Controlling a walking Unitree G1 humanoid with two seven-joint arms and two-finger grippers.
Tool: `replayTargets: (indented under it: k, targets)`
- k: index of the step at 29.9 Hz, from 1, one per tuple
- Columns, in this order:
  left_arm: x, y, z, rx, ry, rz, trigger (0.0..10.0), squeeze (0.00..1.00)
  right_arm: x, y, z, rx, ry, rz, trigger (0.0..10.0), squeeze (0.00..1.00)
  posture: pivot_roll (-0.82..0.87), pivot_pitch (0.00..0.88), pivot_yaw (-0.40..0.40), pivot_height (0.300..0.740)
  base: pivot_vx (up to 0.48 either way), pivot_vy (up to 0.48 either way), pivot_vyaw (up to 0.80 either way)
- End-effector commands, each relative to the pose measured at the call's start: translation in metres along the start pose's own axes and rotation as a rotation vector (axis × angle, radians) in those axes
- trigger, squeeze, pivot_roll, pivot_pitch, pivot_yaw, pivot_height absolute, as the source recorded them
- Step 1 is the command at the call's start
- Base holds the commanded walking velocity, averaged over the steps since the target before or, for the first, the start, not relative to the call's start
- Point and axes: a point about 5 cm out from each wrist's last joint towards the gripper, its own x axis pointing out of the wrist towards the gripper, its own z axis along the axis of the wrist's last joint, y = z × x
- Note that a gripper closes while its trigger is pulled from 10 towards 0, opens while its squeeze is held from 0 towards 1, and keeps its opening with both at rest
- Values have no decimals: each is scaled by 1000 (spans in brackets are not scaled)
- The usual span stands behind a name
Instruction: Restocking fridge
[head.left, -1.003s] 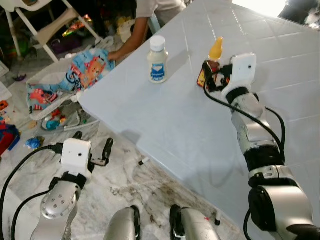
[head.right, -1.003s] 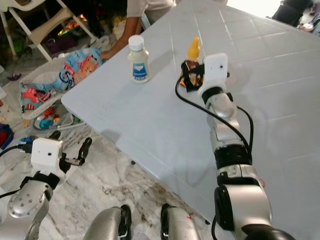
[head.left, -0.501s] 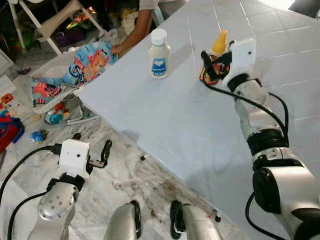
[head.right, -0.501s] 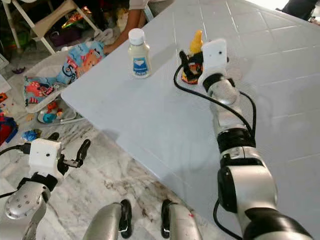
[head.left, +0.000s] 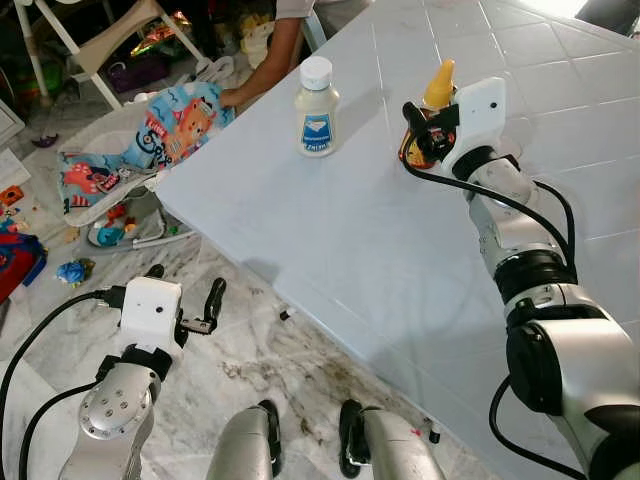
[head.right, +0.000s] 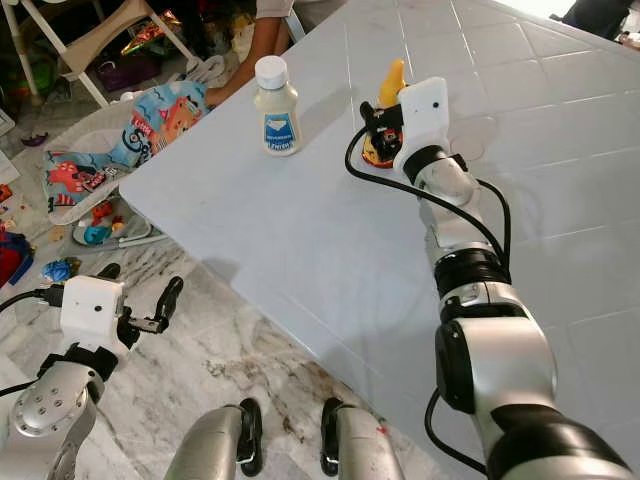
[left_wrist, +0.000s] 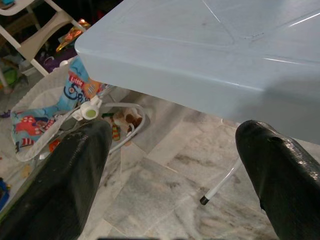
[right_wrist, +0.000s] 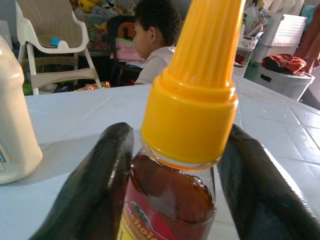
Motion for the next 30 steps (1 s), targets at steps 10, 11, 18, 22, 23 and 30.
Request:
replayTargets:
  k: [10,11,18,22,23,30]
  targets:
    - [-4,2,-1,6,13,24,10000,0,3,5,2,10,-19,31,0,0,113,239,13,740,0,0,0]
    - [-3,2,-1,6,12,24,10000,0,3,5,2,14,-21,33,0,0,112,238,13,740,0,0,0]
    - [-2,0,-2,2,9,25,10000,0,1,5,4,44,-53,58,0,0,105,233,9,740,0,0,0]
    - [1,-1,-2,-6,7,29,10000,0,-2,1,11,131,-98,75,0,0,91,225,-6,740,0,0,0]
    - [1,-1,-2,-9,3,34,10000,0,-5,0,12,137,-111,98,0,0,91,224,-8,740,0,0,0]
    - [4,2,-1,-25,-16,68,10000,0,-37,6,7,243,-102,250,0,0,59,201,-29,740,0,0,0]
